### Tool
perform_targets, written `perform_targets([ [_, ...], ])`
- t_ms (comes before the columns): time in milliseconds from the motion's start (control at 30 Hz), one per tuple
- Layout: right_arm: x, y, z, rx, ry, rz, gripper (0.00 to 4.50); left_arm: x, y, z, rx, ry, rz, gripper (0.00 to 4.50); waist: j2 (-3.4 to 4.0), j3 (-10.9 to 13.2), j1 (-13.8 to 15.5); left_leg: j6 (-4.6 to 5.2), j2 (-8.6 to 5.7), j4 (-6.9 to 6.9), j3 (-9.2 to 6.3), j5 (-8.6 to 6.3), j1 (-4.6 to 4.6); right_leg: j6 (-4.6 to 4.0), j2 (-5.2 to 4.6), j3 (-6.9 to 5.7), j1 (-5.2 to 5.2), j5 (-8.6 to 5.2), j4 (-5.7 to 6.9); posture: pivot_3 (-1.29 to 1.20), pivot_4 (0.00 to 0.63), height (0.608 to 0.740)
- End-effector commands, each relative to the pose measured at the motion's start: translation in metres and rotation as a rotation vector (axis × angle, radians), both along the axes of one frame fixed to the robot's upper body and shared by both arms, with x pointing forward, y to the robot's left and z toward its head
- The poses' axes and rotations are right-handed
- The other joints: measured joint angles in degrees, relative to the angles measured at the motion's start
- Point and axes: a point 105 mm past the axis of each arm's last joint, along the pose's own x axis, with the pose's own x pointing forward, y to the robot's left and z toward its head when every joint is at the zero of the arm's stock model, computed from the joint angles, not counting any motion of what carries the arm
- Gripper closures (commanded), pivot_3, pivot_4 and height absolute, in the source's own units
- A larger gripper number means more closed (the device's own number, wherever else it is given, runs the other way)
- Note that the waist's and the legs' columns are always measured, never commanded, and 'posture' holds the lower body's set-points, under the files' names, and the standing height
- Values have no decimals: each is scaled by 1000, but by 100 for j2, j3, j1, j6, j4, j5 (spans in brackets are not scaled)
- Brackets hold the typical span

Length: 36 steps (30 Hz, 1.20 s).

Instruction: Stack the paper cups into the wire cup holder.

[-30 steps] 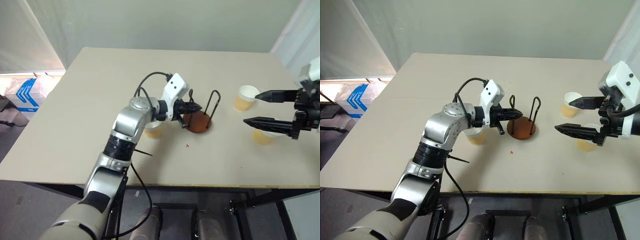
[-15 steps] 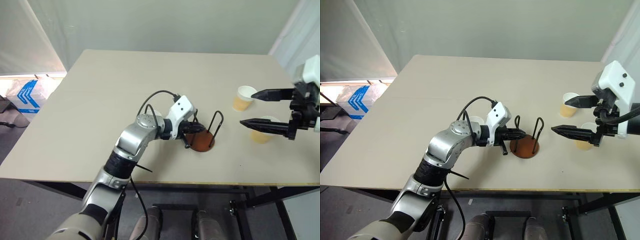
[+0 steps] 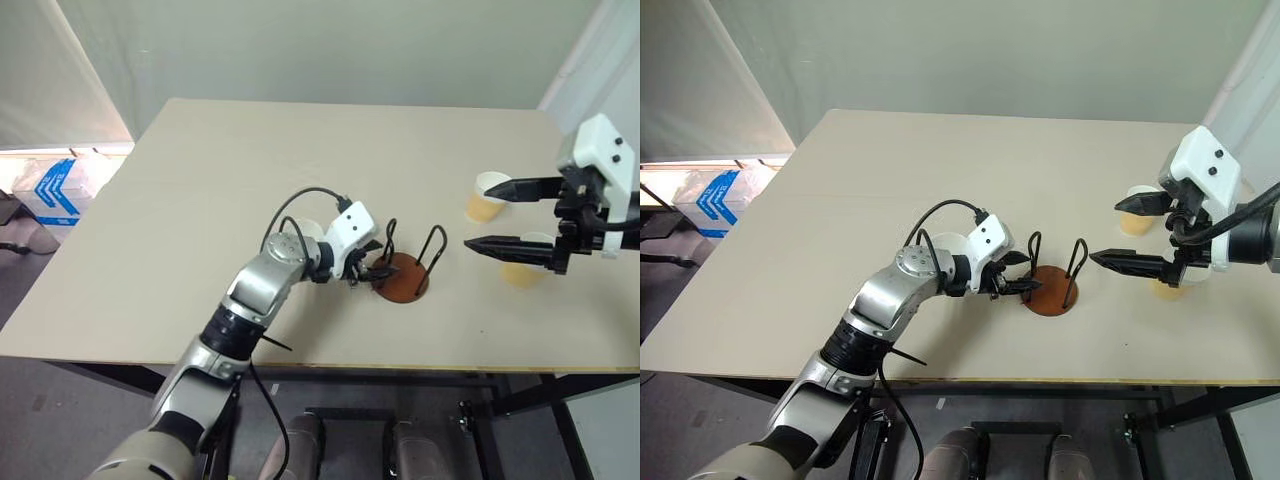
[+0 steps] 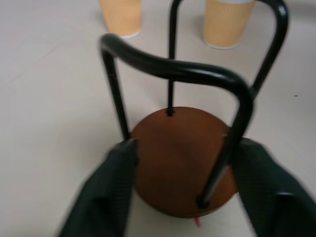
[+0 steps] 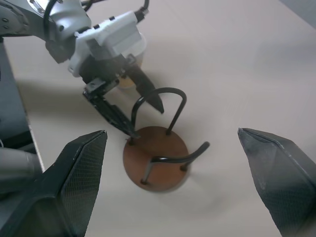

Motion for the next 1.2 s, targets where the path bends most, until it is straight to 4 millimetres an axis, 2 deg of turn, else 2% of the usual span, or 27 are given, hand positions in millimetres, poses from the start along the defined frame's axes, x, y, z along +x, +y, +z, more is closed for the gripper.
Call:
perform_targets([
  [33,1,1,8,-8,-48,11,0,-4,-5,19,-11,-69,-58,239,0,0,-1,-3,0,2,0,-1,0,0,0,0,0,-3,0,0,150,740],
  [167,4,-1,4,-31,-43,14,0,-9,-5,29,-9,-84,-104,239,0,0,0,-17,1,6,1,-1,-4,8,0,0,0,-12,0,0,150,740],
  [267,20,-11,-10,-111,-33,-43,0,-15,2,31,54,-103,-178,239,0,0,-3,-27,3,12,1,-8,-3,11,0,-1,-1,-14,0,0,150,740],
  [367,30,-12,-13,-120,-37,-46,0,-18,7,38,74,-120,-220,239,1,0,-16,-14,4,15,0,-19,-3,12,0,-2,-1,-12,0,0,150,740],
  [533,54,-13,-10,-204,-99,-38,0,-21,14,73,5,-159,-267,239,3,2,-31,5,3,18,-6,-27,-8,8,-1,-5,-4,-3,0,0,150,740],
  [633,75,-17,-10,-275,-146,-52,0,-29,24,92,-25,-184,-310,239,3,2,-58,15,6,18,-10,-36,-2,-1,0,-8,-4,2,0,0,150,740],
  [700,87,-24,-12,-332,-164,-67,0,-27,33,99,-23,-204,-287,239,4,2,-73,17,7,16,-12,-37,-1,-3,0,-10,-5,4,0,0,150,740],
  [800,107,-39,-18,-447,-173,-99,0,-13,55,102,5,-235,-187,239,9,4,-75,18,8,15,-14,-38,0,-12,-1,-12,-6,7,2,0,150,740],
  [900,122,-48,-17,-491,-180,-125,0,-10,66,103,3,-237,-143,239,11,6,-84,17,9,14,-17,-38,-2,-32,-1,-14,-11,17,1,0,150,740],
  [1033,144,-56,-20,-563,-187,-160,0,-13,67,103,-10,-244,-131,239,12,6,-90,15,9,8,-17,-38,-5,-46,-1,-14,-19,23,1,0,150,740],
  [1200,162,-62,-33,-621,-163,-190,0,-15,65,100,-16,-245,-116,239,12,6,-84,2,12,-6,-24,-39,-5,-73,-1,-21,-28,20,5,0,150,740],
])
